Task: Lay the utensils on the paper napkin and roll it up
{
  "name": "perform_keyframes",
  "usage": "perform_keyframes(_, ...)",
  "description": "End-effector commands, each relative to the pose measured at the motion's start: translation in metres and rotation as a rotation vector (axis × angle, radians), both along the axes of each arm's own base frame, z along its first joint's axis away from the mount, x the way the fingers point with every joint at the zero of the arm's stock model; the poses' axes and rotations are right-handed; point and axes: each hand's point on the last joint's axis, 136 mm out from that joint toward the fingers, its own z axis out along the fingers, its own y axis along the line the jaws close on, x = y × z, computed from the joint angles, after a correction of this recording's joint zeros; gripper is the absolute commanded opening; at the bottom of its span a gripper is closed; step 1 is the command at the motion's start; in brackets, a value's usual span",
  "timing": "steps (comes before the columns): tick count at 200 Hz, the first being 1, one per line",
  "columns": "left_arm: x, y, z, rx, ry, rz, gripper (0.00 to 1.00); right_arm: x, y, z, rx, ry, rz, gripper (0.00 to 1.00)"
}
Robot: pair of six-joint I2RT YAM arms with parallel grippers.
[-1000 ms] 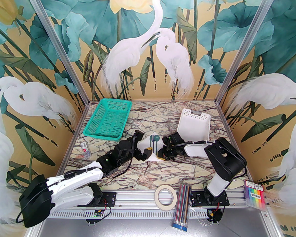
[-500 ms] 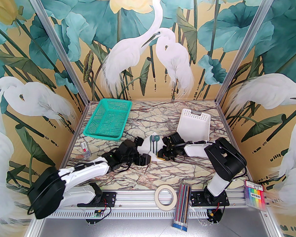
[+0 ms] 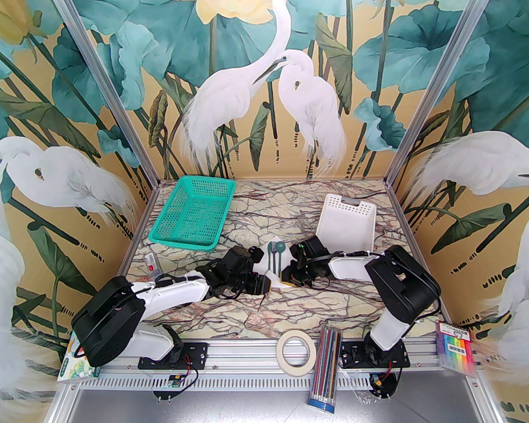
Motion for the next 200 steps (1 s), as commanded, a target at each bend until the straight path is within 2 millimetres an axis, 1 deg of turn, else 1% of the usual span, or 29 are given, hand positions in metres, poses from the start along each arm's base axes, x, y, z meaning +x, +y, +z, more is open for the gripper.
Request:
perform_keyframes(1, 0.011, -0.004, 0.004, -0.009, -0.021, -0.007, 0.37, -0.001, -0.001, -0.004, -0.032, 0.0, 0.008, 0.16)
perform_keyframes(40, 0.013, -0.003, -0.001, 0.007, -0.018, -0.02, 0.31, -0.001, -0.002, -0.005, -0.04, 0.002, 0.005, 0.16)
perform_keyframes(68, 0.015, -0.002, -0.009, 0.03, -0.012, -0.022, 0.28, -0.001, -0.003, -0.004, -0.044, 0.002, 0.006, 0.16)
perform_keyframes(114, 0.02, 0.001, -0.021, 0.076, -0.013, -0.013, 0.25, -0.001, -0.003, -0.004, -0.046, 0.002, 0.008, 0.16)
perform_keyframes(154, 0.024, 0.003, -0.027, 0.105, -0.022, -0.007, 0.22, -0.001, -0.003, -0.003, -0.048, 0.001, 0.008, 0.16)
perform_keyframes(200, 0.023, 0.004, -0.034, 0.117, -0.015, -0.008, 0.2, 0.0, -0.002, 0.001, -0.044, -0.008, 0.013, 0.16)
